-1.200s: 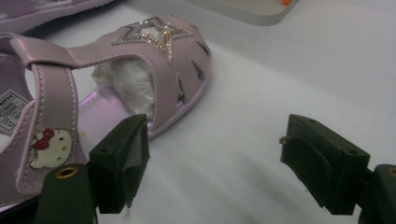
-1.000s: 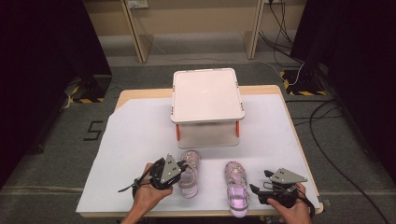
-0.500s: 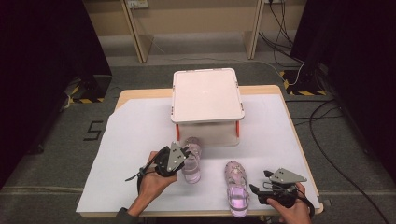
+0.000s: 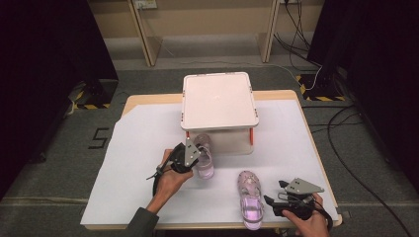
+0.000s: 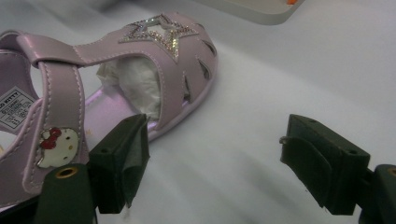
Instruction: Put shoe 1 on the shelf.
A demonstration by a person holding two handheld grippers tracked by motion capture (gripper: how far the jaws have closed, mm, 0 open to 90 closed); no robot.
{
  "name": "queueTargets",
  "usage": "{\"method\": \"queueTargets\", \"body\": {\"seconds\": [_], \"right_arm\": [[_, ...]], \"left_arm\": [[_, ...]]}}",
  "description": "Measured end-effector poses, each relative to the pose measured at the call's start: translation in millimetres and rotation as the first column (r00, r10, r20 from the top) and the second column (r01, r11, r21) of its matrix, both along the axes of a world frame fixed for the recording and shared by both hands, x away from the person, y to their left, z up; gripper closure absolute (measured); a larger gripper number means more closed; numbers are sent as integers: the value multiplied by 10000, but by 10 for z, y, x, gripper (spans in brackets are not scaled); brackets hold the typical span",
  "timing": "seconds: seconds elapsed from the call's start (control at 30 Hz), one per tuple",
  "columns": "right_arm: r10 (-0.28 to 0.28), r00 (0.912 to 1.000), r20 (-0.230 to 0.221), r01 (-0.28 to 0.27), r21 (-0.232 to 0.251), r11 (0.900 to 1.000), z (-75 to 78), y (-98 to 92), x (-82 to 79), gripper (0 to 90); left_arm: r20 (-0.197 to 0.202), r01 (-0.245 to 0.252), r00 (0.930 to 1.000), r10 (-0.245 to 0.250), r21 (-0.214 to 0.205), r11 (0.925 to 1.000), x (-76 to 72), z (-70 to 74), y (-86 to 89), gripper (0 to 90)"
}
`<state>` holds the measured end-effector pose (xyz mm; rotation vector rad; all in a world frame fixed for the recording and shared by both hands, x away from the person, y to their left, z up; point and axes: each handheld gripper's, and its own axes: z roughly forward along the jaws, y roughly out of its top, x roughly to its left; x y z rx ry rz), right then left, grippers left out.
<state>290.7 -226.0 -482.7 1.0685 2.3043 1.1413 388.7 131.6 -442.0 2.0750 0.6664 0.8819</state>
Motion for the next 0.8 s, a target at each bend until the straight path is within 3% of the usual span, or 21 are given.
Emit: {"method": "queueTargets", "body": {"seconds": [0.3, 0.47, 0.73, 0.8], "right_arm": [[36, 10000, 6, -36, 2, 10000, 0, 1, -3, 231], [50, 10000, -39, -50, 13, 10000, 0, 5, -6, 231], [40, 10000, -31, -41, -33, 10000, 1, 7, -8, 230], [57, 10000, -11, -57, -56, 10000, -1, 6, -6, 230]], "left_arm": [[364, -227, 9991, 216, 298, 9993, 159, -58, -98, 816], [343, -349, 9988, 337, 348, 9988, 212, -98, -92, 796], [344, -473, 9983, 462, 306, 9984, 233, -125, -81, 645], [296, -650, 9975, 646, 111, 9978, 226, -121, -58, 614]]}}
